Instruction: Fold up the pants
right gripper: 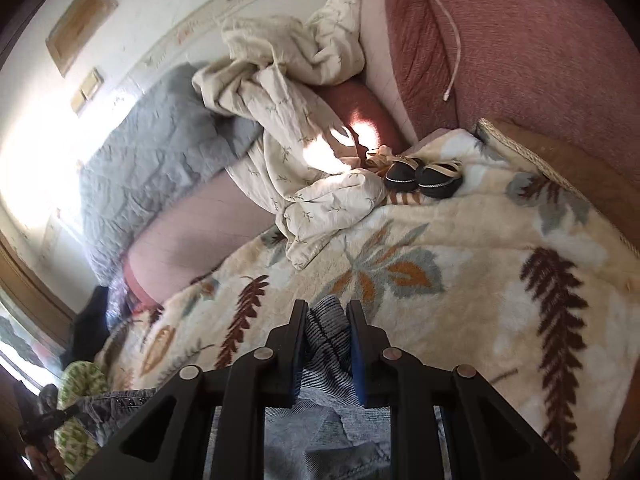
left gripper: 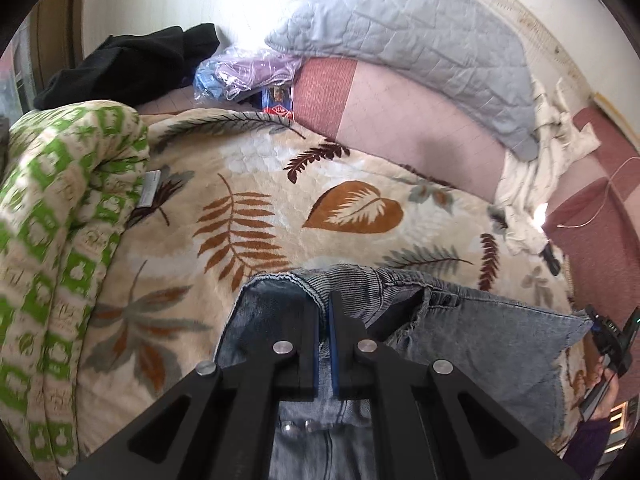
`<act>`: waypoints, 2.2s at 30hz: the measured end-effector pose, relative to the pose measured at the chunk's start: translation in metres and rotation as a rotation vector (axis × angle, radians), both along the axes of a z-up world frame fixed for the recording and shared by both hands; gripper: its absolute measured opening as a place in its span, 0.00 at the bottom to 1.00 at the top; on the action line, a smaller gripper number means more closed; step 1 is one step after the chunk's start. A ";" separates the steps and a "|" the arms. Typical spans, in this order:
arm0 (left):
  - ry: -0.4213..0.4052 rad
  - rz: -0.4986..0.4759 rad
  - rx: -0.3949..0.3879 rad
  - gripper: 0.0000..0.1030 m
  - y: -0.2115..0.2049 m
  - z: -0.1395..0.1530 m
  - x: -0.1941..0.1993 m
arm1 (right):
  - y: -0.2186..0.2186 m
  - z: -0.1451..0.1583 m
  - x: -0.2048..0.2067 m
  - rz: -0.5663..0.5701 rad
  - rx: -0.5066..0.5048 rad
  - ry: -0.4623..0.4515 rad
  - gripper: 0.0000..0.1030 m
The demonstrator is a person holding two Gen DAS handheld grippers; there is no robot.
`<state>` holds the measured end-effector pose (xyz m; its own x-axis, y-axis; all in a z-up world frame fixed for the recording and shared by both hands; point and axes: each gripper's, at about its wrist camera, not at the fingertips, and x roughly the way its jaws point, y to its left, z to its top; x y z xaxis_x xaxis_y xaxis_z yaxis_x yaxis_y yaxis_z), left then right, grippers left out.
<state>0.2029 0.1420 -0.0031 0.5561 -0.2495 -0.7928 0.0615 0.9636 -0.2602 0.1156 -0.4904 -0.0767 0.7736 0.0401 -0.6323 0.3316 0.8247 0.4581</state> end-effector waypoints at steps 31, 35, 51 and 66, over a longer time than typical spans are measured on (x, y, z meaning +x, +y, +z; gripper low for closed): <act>0.110 0.102 -0.123 0.04 0.067 -0.078 -0.183 | -0.027 -0.037 -0.218 -0.018 0.134 0.098 0.20; 0.122 0.115 -0.126 0.04 0.068 -0.085 -0.187 | -0.029 -0.052 -0.225 -0.008 0.123 0.168 0.20; 0.173 0.144 -0.142 0.08 0.079 -0.100 -0.198 | -0.024 -0.062 -0.227 -0.012 0.106 0.238 0.20; 0.069 0.208 0.115 0.65 0.070 -0.060 -0.223 | -0.007 -0.024 -0.222 -0.086 -0.073 0.275 0.41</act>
<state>-0.0206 0.2115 -0.0626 0.5296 -0.0415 -0.8472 -0.1556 0.9771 -0.1451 -0.1060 -0.4978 -0.1008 0.5711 -0.0716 -0.8177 0.5054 0.8157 0.2816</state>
